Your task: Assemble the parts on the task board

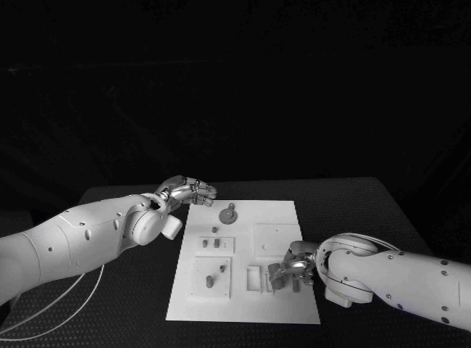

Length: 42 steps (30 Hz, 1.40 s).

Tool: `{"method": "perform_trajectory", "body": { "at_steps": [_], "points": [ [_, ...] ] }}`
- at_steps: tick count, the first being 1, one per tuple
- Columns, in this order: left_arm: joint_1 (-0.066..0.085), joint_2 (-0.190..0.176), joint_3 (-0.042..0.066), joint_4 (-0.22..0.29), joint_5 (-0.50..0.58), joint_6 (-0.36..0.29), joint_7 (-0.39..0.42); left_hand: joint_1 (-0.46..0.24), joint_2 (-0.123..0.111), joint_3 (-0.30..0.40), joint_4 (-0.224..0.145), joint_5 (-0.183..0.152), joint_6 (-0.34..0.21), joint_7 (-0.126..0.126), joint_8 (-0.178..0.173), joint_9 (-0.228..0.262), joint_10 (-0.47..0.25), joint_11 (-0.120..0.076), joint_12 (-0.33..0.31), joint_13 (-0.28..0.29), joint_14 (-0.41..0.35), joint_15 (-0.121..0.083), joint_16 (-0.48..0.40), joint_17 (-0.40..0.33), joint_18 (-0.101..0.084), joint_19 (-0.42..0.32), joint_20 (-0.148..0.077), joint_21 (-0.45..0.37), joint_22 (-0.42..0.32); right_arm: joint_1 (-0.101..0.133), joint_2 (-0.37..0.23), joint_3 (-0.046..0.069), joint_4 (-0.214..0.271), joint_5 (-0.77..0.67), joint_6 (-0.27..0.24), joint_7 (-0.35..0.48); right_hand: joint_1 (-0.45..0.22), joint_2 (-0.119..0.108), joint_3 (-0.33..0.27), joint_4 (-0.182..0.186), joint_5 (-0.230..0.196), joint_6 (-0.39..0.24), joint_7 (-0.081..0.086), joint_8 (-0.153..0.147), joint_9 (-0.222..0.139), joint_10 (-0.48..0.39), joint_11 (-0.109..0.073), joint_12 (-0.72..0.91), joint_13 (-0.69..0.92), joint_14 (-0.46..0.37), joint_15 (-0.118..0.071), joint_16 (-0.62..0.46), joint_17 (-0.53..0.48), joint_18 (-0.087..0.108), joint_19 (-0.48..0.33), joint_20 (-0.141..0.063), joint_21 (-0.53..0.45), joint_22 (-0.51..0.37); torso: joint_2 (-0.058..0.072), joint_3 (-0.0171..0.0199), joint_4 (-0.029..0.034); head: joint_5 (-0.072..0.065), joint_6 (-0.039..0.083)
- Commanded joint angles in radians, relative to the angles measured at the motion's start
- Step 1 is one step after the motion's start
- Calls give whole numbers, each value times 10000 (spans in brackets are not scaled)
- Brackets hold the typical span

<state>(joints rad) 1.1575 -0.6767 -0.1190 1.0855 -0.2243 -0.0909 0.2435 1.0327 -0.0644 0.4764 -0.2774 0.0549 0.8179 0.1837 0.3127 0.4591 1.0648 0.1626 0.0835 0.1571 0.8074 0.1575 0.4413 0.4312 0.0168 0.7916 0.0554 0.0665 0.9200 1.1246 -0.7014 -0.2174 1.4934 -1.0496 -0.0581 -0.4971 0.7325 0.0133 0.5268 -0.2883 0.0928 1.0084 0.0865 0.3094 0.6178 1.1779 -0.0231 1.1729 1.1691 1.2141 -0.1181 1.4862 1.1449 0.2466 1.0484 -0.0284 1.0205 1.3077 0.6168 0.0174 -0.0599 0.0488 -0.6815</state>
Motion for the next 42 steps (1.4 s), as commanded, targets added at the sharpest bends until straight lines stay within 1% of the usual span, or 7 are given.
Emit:
{"method": "perform_trajectory", "body": {
  "at_steps": [1,10,16,24,27,36,42],
  "points": [
    [10,4,7,1,32,126,54,-76,-4,-39,1,-35,13,-17,58,-13,-7,34,-37,-14,-15,40,-45,18,117,-9,42,20,-9,38,0,11,26,336,-208,40,27,147,-57,2,18,74,9,17,7,81,-1,-33,-9,26,-65,60,-9,152,6,61,46,163,1,6,4,-2,1],
    [11,-2,7,4,32,153,42,-73,-8,-34,-1,-33,9,-12,57,-17,-15,39,-45,-23,-18,44,-57,27,122,-20,47,19,-10,51,303,10,-106,872,224,-28,-96,123,-59,42,23,79,11,-11,1,80,-1,-65,-32,-5,-65,64,-67,152,-2,66,31,154,12,9,9,12,-35],
    [12,34,8,-5,19,204,-10,-82,-13,-34,5,-33,0,-3,51,-23,-33,48,-58,-34,-26,53,-72,34,125,-27,55,21,-10,50,647,9,-304,907,279,-14,-226,43,-62,65,23,78,15,-40,-6,64,5,-97,-50,-45,-60,70,-121,152,-19,75,17,152,13,8,18,-3,-85],
    [20,115,9,11,-6,102,31,-93,-21,-29,13,-31,-34,22,33,-39,-63,65,-80,-58,-57,71,-114,49,134,-53,72,21,-9,45,1002,6,-617,845,481,38,-322,-17,-43,101,26,77,20,-64,-10,28,9,-144,-84,-95,-55,71,-182,151,-32,79,3,148,20,9,34,39,-147],
    [33,101,10,28,-6,50,49,-82,-24,-20,8,-31,-56,34,21,-46,-60,64,-79,-63,-55,70,-120,57,140,-59,75,22,-9,19,1129,3,-727,657,514,59,-330,-15,-33,107,29,74,21,-69,-11,26,10,-147,-85,-108,-54,70,-197,152,-34,79,1,148,17,19,23,76,-190],
    [54,86,10,73,-6,42,40,-75,-28,-15,6,-31,-59,48,20,-49,-55,63,-78,-66,-51,68,-124,65,143,-63,76,23,-8,-18,1226,-2,-957,176,692,61,-396,-52,2,137,29,55,30,-98,-17,-55,19,-228,-148,-189,-46,62,-285,152,-55,85,-15,145,14,26,19,114,-277],
    [59,96,10,71,-6,57,37,-78,-30,-15,9,-31,-55,57,22,-49,-54,63,-77,-68,-49,68,-126,69,143,-65,78,23,-8,-48,1278,-6,-953,188,866,72,-514,-192,50,222,28,47,41,-128,-18,-131,32,-305,-200,-278,-33,57,-378,152,-85,100,-40,142,14,25,6,133,-316]
  ]
}}
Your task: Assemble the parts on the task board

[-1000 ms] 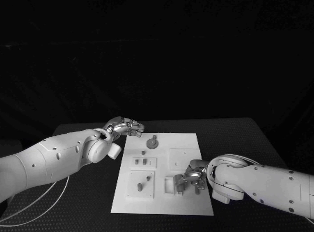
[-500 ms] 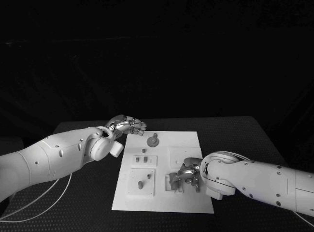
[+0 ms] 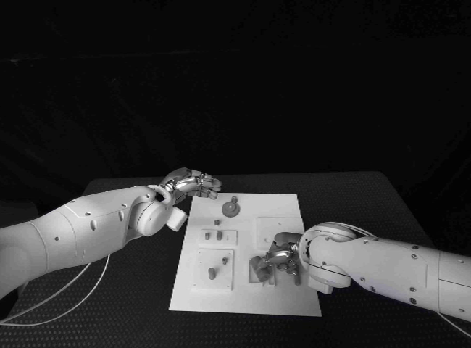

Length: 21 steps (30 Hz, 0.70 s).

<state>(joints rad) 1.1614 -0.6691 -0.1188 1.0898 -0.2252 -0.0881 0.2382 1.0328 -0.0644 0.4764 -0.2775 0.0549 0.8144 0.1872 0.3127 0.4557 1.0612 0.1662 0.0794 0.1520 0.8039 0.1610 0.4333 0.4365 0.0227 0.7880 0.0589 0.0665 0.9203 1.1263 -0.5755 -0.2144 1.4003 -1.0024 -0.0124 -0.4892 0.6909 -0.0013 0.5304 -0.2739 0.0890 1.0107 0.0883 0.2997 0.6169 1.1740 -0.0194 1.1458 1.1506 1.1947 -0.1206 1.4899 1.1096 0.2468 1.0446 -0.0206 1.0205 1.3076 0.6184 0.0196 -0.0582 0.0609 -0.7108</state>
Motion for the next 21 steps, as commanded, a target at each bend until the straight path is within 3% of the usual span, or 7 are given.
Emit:
{"method": "perform_trajectory", "body": {
  "at_steps": [1,9,21],
  "points": [
    [20,20,8,29,3,33,88,-79,-31,-14,9,-31,-19,23,23,-15,-18,27,-36,-17,-13,33,-47,17,84,-29,43,24,-11,-73,28,-35,-31,-274,408,1,-127,-81,28,108,67,22,24,-38,-9,-107,-3,-49,-25,-100,-6,20,-44,150,-50,25,-44,143,-5,2,-10,16,-35],
    [27,21,8,26,3,38,75,-84,-33,-14,14,-31,-16,36,25,-16,-19,28,-38,-20,-14,36,-52,21,85,-32,45,25,-10,-88,72,-37,-43,-205,345,42,-596,-672,249,804,62,12,30,-104,6,-158,1,-96,-36,-208,-4,67,-190,150,-65,16,-79,143,-6,-2,-8,26,-57],
    [40,21,8,17,3,56,62,-97,-33,-12,26,-31,-16,67,25,-20,-27,32,-44,-30,-19,44,-65,32,88,-36,50,26,-10,-91,105,-37,-46,-186,287,124,-1015,-1242,510,1555,52,-26,36,-171,48,-195,10,-102,-8,-304,-2,146,-328,150,-96,-27,-78,161,1,-2,-8,27,-103]
  ]
}}
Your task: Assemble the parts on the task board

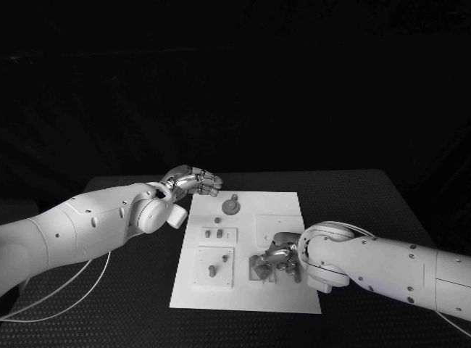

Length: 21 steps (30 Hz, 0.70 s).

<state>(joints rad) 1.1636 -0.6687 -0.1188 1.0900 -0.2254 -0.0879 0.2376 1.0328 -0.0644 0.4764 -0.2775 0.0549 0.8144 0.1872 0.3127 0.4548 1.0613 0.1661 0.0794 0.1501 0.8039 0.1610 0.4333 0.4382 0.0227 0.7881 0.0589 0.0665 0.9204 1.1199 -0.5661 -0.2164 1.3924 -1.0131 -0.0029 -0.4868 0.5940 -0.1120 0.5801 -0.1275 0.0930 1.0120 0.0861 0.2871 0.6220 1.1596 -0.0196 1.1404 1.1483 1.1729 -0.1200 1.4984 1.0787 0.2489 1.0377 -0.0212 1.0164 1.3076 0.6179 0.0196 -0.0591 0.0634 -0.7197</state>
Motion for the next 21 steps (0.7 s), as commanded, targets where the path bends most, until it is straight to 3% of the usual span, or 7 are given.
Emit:
{"method": "perform_trajectory", "body": {
  "at_steps": [1,9,21],
  "points": [
    [18,17,8,12,4,54,67,-97,-33,-12,27,-31,-16,68,25,-10,-28,33,-44,-11,-19,45,-66,15,88,-37,51,26,-11,-28,11,-17,41,-80,191,112,-62,-179,27,128,12,-37,61,-47,1,-52,10,-48,17,-80,-7,68,-15,129,-27,-24,-36,162,2,0,-1,4,-21],
    [18,12,8,-21,5,59,69,-100,-30,-9,31,-31,-15,73,25,-12,-31,34,-46,-15,-22,47,-72,19,90,-39,53,27,-11,-28,-7,-17,123,-109,218,170,-147,-536,226,521,5,0,45,-37,52,-44,-6,-36,32,-77,-21,124,-45,129,-18,-55,-11,167,-2,3,-5,4,-43],
    [23,-4,8,2,5,136,38,-100,-38,-6,31,-31,-14,77,27,-14,-45,40,-54,-24,-27,60,-84,26,92,-50,60,24,-12,-28,-55,-16,225,-506,288,214,-148,-610,268,634,-7,92,11,7,89,-31,-38,-44,27,-134,-43,131,-138,129,-29,-62,1,169,-2,4,-1,8,-100]
  ]
}}
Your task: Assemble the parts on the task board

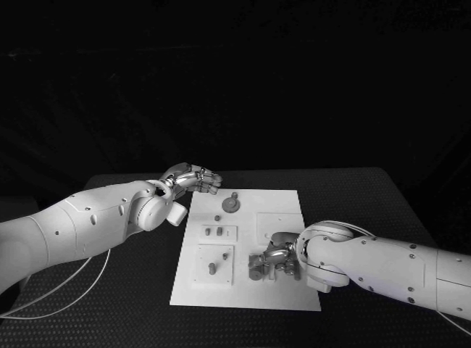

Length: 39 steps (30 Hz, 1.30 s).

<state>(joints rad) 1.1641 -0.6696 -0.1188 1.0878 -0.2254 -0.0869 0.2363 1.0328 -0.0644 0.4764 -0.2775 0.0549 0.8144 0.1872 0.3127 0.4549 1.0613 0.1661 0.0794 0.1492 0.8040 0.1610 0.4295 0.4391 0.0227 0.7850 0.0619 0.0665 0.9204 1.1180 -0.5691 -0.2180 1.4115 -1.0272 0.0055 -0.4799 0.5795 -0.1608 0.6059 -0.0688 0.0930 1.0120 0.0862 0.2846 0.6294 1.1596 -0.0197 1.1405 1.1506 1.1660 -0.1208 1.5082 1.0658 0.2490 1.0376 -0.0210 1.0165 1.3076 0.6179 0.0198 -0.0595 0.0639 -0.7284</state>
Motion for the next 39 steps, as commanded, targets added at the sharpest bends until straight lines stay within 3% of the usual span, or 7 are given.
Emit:
{"method": "perform_trajectory", "body": {
  "at_steps": [1,9,13,19,31,35,39],
  "points": [
    [18,0,8,23,6,118,51,-101,-39,-6,31,-31,-14,78,27,-16,-47,42,-56,-16,-29,62,-49,18,92,-21,31,24,-13,-9,-40,0,35,-405,196,147,-4,-128,11,49,-6,91,10,33,16,-31,-38,-46,3,-63,-36,33,-7,128,-28,-65,1,170,-1,1,6,6,-17],
    [21,-35,8,27,6,119,49,-101,-36,-2,33,-31,-12,79,29,-17,-56,46,-60,-23,-36,68,-60,24,95,-29,38,23,-14,-7,-280,1,173,-1066,276,334,145,-217,54,-11,-5,97,2,31,30,-18,-47,-55,-4,-61,-49,43,-33,128,-29,-77,18,173,-2,6,-1,30,-34],
    [22,-53,8,25,6,113,38,-103,-37,-1,34,-31,-13,79,29,-18,-58,48,-61,-26,-37,70,-63,27,96,-32,40,23,-14,-7,-398,1,342,-1050,567,591,446,-251,23,-279,-17,99,3,29,54,0,-45,-59,-6,-72,-48,57,-88,128,-26,-77,46,173,-3,12,-7,33,-61],
    [22,-77,8,33,6,137,23,-103,-32,1,36,-30,-15,80,28,-19,-59,48,-61,-28,-38,72,-66,30,97,-34,42,23,-14,-7,-527,0,529,-935,569,830,725,-224,-69,-616,-13,91,14,13,73,10,-35,-73,-14,-130,-35,60,-194,128,-43,-54,46,161,-8,15,-4,39,-70],
    [22,-84,7,29,6,145,18,-102,-20,8,41,-31,-16,81,28,-22,-58,49,-60,-32,-35,76,-71,38,102,-37,47,24,-14,-7,-536,1,563,-953,598,873,897,-3,-200,-928,-11,108,17,0,86,27,-31,-83,-21,-116,-28,83,-227,128,-42,-24,42,149,-10,16,2,50,-81],
    [22,-88,7,24,6,137,13,-104,-13,11,45,-30,-16,82,29,-22,-58,49,-60,-33,-34,77,-72,40,103,-37,48,25,-13,-7,-533,1,556,-953,491,905,964,301,-311,-1163,-12,130,15,-9,90,44,-33,-82,-22,-98,-27,105,-237,128,-39,-8,43,149,-6,10,-1,42,-67],
    [22,-90,7,20,6,156,7,-112,-4,12,54,-31,-17,83,29,-24,-59,50,-60,-36,-34,78,-76,45,104,-38,52,26,-13,-7,-531,2,570,-925,282,950,956,341,-367,-1248,-9,138,14,-15,89,47,-32,-86,-24,-113,-27,106,-267,128,-41,0,38,146,-6,12,0,49,-62]
  ]
}}
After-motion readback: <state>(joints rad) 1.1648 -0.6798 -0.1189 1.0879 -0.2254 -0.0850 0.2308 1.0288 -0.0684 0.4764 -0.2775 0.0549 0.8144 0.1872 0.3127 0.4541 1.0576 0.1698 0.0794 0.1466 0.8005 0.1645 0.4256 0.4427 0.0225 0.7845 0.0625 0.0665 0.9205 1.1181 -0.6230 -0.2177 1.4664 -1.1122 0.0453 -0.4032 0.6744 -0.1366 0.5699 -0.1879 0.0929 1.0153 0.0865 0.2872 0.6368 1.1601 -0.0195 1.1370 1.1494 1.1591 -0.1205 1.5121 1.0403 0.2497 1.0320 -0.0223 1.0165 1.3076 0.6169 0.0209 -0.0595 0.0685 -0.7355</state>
